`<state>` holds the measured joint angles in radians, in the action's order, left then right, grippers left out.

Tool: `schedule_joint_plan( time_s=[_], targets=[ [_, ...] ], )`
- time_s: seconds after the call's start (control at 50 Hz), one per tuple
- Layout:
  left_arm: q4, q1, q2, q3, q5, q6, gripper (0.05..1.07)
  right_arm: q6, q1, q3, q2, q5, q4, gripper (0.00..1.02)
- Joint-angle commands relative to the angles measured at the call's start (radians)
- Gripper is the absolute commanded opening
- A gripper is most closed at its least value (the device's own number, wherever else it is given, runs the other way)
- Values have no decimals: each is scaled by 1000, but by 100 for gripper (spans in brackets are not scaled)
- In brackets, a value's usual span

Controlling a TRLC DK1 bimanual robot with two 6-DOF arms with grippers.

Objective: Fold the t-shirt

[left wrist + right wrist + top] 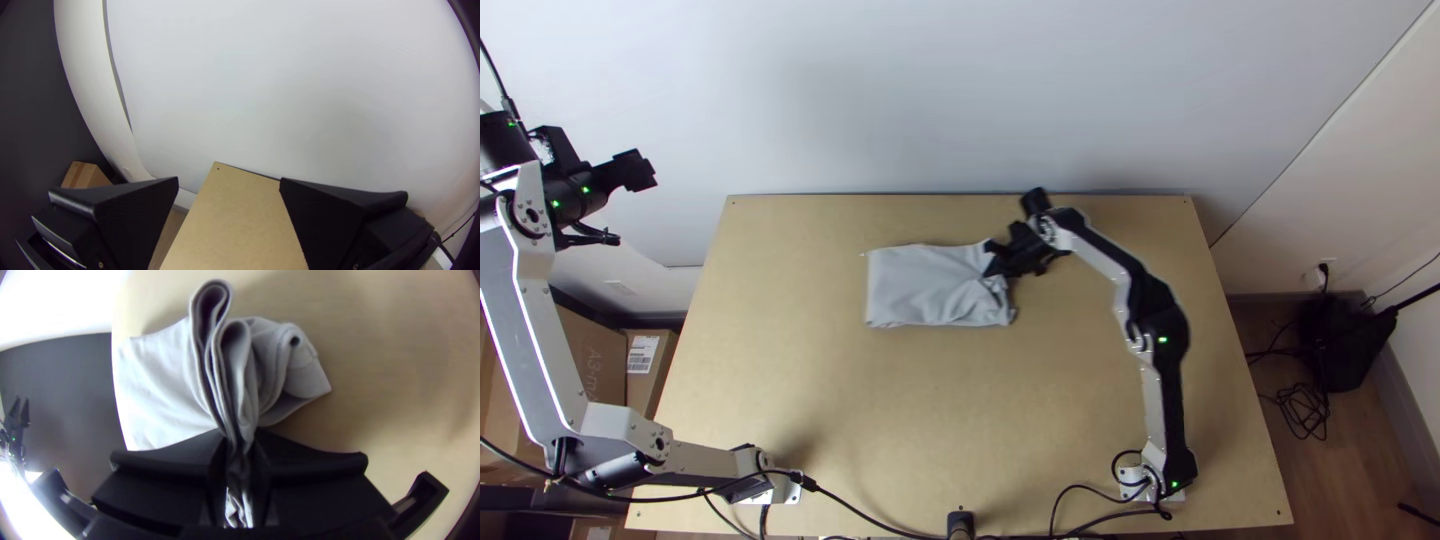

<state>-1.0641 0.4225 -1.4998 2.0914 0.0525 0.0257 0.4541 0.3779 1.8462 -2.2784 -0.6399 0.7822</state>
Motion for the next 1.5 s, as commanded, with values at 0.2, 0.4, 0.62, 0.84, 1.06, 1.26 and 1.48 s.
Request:
schedule_joint_plan(
  time_s=[0.2,0.4,0.62,0.84,1.06,1.26,1.48],
  targets=[
    [13,-21,-34,18,10,26,103,-123,-405,-292,252,25,-141,2],
    [23,-39,-43,13,10,25,103,-167,-642,-272,234,46,-207,2],
    [42,-57,-45,22,9,22,103,-200,-806,-200,172,48,-209,2],
    [41,-62,-45,24,9,20,103,-216,-902,-159,119,55,-209,5],
    [29,-67,-37,21,9,20,103,-230,-975,-136,132,65,-199,99],
    [19,-96,0,-39,10,22,103,-299,-1042,-140,283,151,-201,99],
    [58,-123,135,-223,66,34,103,-381,-925,-358,835,292,-397,99]
  ],
)
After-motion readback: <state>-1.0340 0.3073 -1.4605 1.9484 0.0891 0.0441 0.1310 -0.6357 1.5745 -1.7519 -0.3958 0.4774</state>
